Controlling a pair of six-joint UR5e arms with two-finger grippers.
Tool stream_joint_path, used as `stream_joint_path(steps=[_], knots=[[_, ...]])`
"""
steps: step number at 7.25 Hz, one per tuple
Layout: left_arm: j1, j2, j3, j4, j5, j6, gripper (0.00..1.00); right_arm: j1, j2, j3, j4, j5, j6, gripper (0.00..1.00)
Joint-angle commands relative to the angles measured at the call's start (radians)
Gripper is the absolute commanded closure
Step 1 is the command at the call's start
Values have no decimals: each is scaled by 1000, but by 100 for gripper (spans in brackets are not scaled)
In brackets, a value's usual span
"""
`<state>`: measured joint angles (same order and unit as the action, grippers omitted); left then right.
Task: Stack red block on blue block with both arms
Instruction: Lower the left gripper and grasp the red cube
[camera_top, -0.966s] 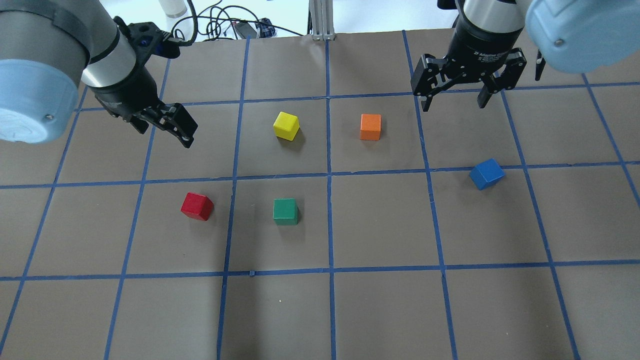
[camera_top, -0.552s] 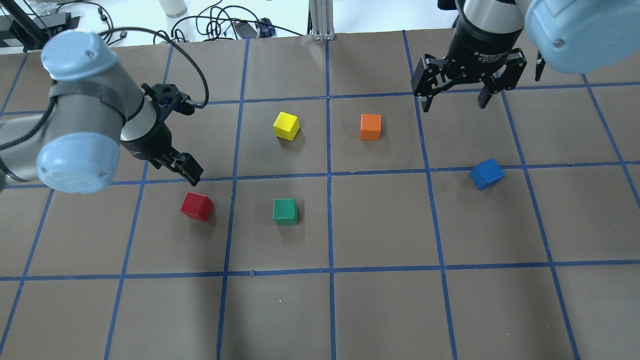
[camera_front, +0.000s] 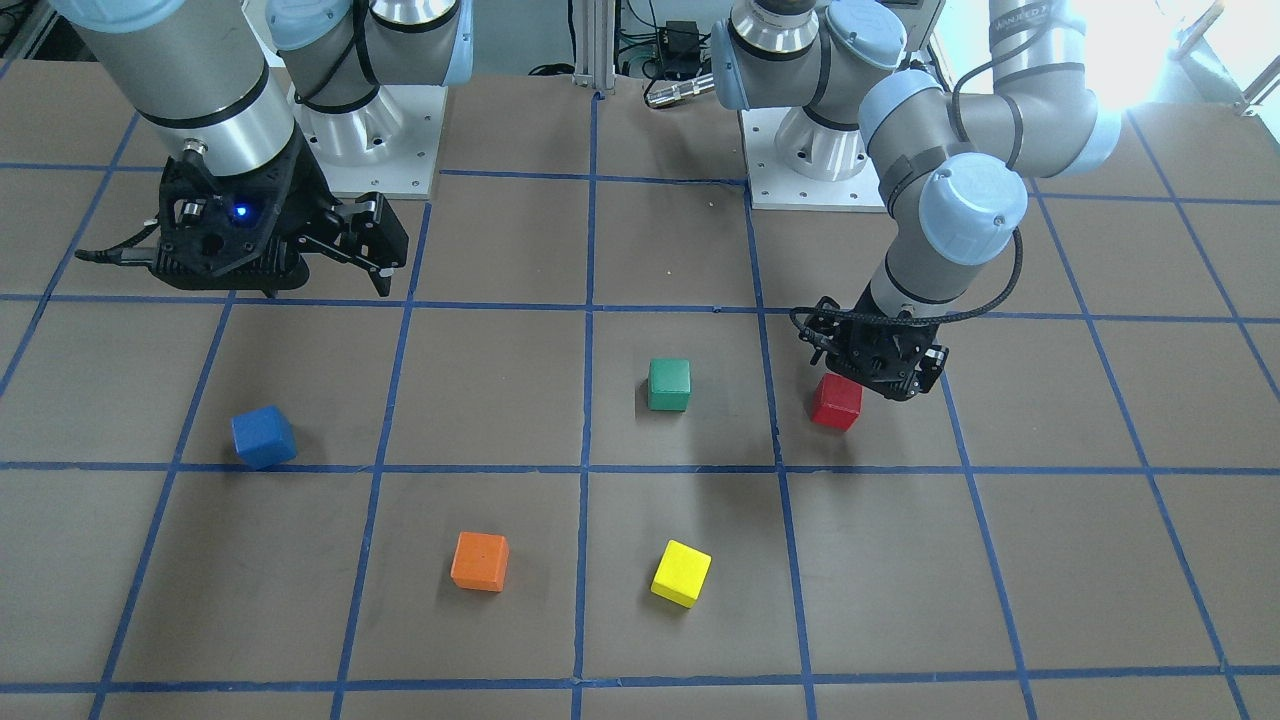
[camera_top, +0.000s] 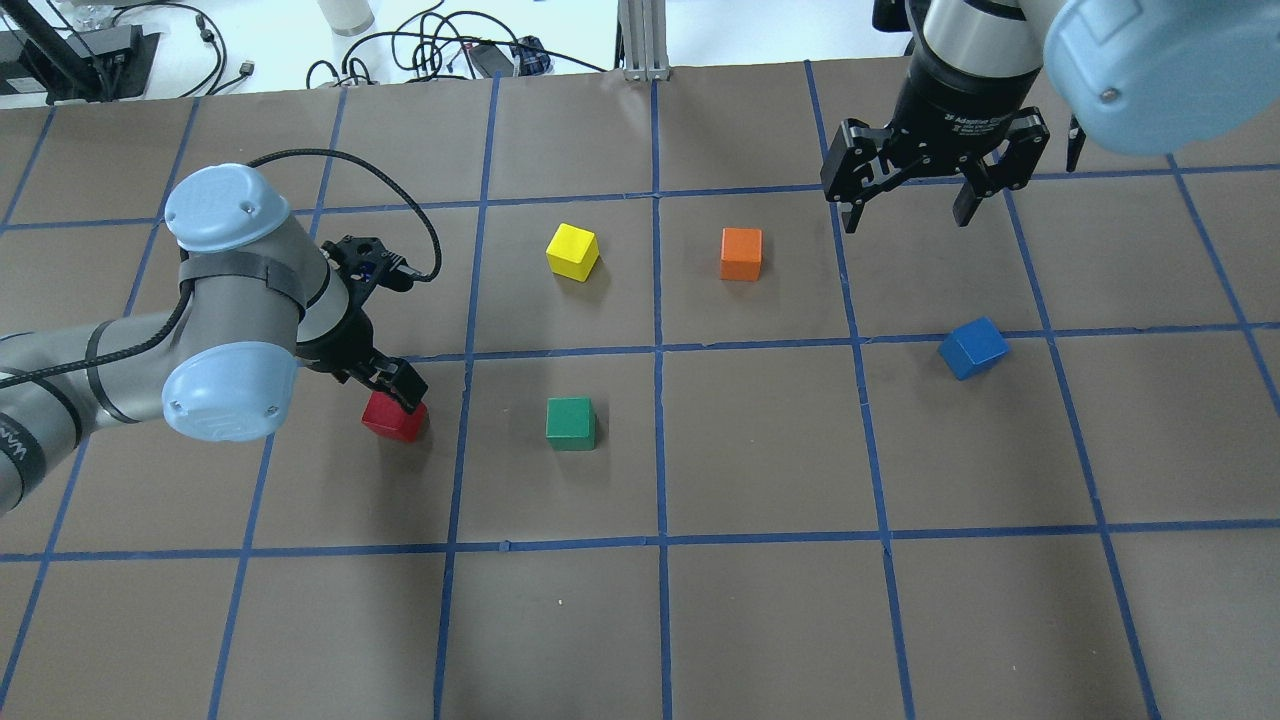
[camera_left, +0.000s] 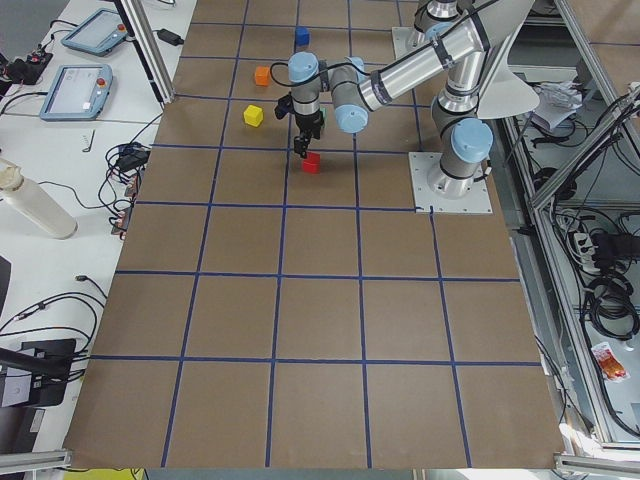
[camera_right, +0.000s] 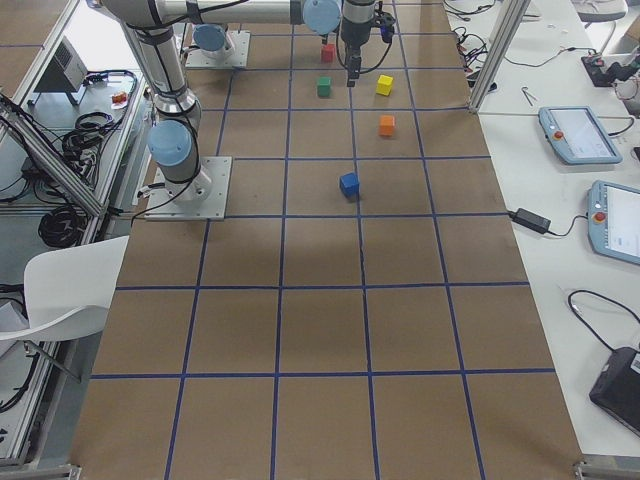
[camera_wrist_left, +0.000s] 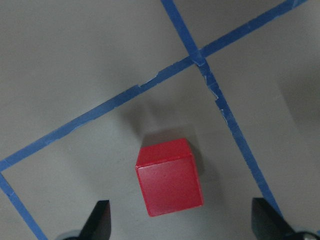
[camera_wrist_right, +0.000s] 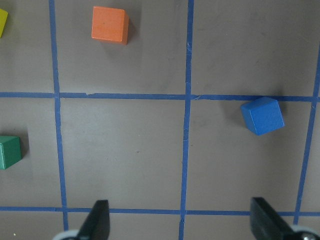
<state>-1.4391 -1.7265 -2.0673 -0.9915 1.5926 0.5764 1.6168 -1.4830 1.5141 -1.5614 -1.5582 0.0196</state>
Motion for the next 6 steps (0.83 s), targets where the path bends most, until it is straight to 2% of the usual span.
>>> stream_joint_path(steps=[1,3,4,5,6], knots=[[0,-50,-4,5,1,-39,1,0,9,3,0,-2,-1,0],[0,-85,-20,98,6,-78,2,-2,12,2,1,-3,-1,0],[0,-99,-27,105,27,-79,9,0,13,3,1,-3,-1,0],[0,-103,-37,122,36,-84,22,0,13,3,1,-3,-3,0],[0,-107,-46,134,37,-86,39,0,13,3,1,-3,-3,0]])
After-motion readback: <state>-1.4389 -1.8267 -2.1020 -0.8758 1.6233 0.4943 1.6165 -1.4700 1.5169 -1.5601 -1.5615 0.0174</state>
